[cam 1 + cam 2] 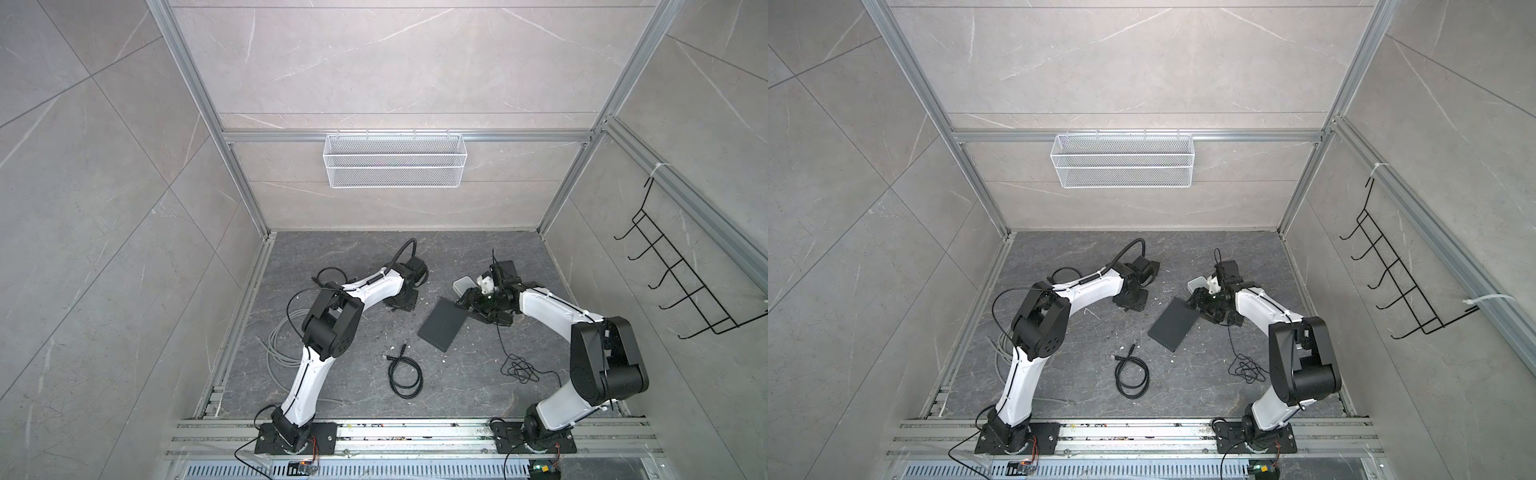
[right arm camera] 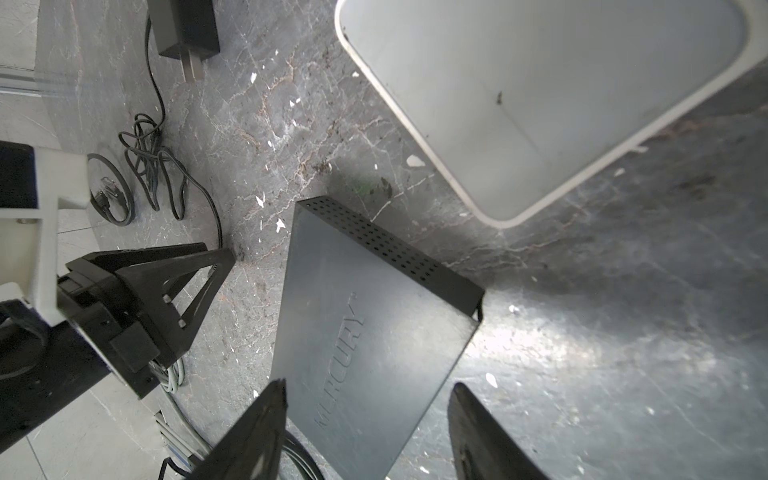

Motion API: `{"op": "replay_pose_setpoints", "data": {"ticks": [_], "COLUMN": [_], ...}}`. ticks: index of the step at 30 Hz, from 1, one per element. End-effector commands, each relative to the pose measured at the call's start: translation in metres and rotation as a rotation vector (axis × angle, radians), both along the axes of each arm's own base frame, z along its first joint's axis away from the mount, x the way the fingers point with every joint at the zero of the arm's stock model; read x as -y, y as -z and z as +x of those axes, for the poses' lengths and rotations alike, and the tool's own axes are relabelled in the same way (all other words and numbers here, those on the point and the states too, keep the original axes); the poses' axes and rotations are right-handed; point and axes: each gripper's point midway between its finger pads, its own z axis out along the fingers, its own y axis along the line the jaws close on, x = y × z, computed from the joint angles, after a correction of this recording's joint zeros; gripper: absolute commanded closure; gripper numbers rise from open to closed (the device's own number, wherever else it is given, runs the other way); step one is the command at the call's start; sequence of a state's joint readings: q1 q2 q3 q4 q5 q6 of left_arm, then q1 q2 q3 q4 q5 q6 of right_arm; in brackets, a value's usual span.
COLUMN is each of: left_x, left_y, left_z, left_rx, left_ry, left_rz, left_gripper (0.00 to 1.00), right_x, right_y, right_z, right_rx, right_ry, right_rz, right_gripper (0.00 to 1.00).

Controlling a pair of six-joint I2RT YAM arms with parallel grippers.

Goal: Insert the plug into the switch port

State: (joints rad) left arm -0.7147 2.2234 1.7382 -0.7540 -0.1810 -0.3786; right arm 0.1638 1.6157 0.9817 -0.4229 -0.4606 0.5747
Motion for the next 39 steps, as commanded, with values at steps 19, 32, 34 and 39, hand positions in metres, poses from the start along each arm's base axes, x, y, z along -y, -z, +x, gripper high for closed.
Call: {"op": "replay_pose_setpoints", "data": {"ticks": [19,32,34,39], "left_x": [0.009,-0.003,-0.007,-0.011], "left_y": [0.02,-0.097,-0.106,-0.111], "left_z": [0.017,0.048,0.048,0.04], "left_rx": [-0.021,0.051,0.032,-0.013], "left_ry": [-0.107,-0.481,-0.556,-0.666], "left_rz": [-0.017,-0.54,-0.624,-0.711], "left_gripper": [0.9,1.0,1.0,1.0], "right_x": [-0.027,-0.116,-0.121,-0.137], "right_y": [-0.04,-0.049,-0.051,-0.057], "right_z": [0.0,-0.027,-0.019,0.007], "right_rx": [0.114,0.375,0.43,0.537], "right_ry": [-0.181,-0.46,-0.41,-0.307], "right_rz": [0.016,0.089,0.131,0.216], "right_gripper": [0.41,0.4,0.4,0.42]}}
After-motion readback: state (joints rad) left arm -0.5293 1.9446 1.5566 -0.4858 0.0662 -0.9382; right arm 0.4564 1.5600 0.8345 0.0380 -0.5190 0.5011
